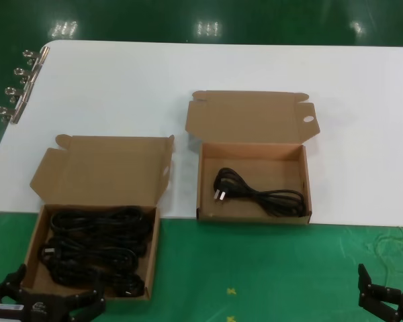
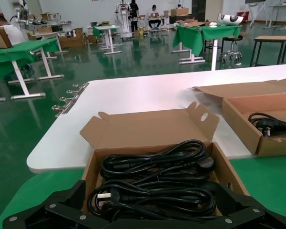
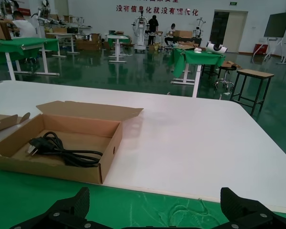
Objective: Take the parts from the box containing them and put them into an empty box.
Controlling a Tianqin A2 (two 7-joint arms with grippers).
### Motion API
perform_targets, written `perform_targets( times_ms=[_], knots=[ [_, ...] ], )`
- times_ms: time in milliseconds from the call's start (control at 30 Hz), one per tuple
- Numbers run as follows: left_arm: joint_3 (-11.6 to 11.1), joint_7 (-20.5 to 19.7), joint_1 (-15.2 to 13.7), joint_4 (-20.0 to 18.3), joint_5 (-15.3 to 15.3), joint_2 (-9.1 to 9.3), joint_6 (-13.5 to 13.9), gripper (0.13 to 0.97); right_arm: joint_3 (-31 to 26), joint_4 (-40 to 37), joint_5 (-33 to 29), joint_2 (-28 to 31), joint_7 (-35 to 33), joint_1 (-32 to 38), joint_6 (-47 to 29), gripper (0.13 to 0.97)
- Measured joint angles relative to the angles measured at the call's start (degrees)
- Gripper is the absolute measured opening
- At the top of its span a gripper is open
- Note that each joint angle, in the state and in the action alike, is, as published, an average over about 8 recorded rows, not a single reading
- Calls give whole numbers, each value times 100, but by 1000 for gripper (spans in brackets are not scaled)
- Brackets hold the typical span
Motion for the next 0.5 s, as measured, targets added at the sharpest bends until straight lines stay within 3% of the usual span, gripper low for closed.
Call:
perform_targets(
  times_ms=[500],
  knots=[
    [-31,-54,100,-95,-25,-18,-59,966,0,0,0,0,0,0,0,966]
  ],
)
